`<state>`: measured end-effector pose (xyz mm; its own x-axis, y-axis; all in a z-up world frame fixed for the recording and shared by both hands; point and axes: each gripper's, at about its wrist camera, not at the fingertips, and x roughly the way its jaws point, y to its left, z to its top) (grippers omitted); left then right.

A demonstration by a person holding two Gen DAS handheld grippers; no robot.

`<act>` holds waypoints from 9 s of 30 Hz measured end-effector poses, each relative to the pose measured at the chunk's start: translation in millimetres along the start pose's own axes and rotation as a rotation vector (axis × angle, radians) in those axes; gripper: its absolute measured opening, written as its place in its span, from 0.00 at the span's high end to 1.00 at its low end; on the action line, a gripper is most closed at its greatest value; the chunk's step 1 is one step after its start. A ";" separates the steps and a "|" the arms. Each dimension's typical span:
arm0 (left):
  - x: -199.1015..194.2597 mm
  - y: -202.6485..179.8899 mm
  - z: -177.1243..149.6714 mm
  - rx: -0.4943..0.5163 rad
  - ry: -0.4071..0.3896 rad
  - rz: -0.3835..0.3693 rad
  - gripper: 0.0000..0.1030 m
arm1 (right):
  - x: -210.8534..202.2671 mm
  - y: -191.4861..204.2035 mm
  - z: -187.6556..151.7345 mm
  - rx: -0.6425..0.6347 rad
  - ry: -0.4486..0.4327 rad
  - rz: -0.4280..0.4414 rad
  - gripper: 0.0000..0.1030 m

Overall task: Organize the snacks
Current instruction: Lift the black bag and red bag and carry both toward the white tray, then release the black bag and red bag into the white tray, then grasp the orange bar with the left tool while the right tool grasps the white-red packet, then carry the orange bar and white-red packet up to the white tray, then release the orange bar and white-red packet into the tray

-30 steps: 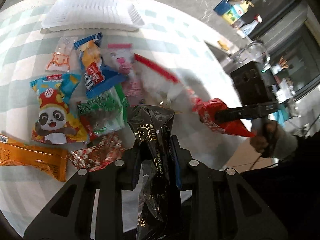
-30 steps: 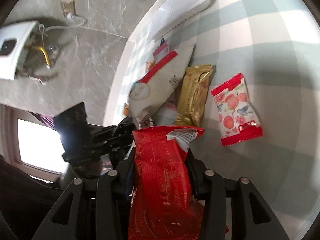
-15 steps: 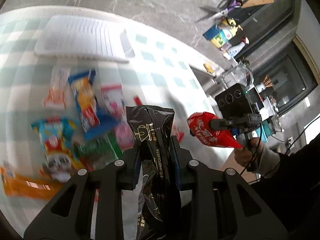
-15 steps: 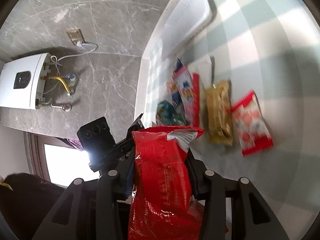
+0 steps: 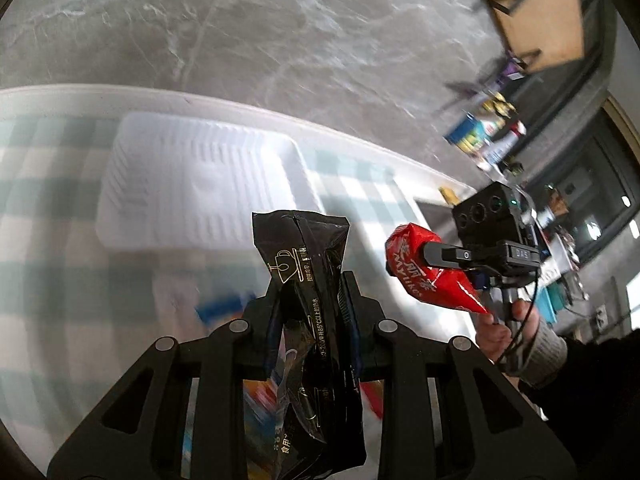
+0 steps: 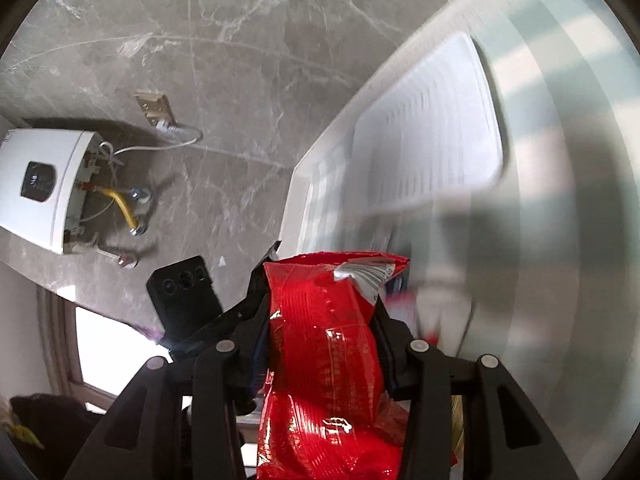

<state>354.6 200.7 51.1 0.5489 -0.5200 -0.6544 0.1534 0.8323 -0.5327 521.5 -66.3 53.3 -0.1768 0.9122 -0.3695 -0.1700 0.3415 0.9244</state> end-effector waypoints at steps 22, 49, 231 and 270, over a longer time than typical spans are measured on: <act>140.1 125.4 100.1 -0.030 0.056 0.294 0.76 | 108.1 -55.0 148.9 -0.143 0.014 -0.324 0.53; 82.4 78.7 93.6 0.006 -0.137 0.387 0.57 | 83.7 30.6 73.6 -0.459 -0.038 -0.493 0.29; 39.7 151.7 90.4 -0.261 -0.061 0.075 0.84 | 20.4 -76.4 85.3 0.221 -0.189 -0.016 0.81; 63.8 114.5 86.4 -0.046 -0.038 0.392 0.78 | 34.9 18.5 58.4 -0.220 -0.159 -0.414 0.45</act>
<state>478.1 279.4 -5.3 0.5885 -0.1563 -0.7933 -0.1103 0.9564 -0.2703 568.9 -15.0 63.0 0.0961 0.7390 -0.6668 -0.3980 0.6426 0.6548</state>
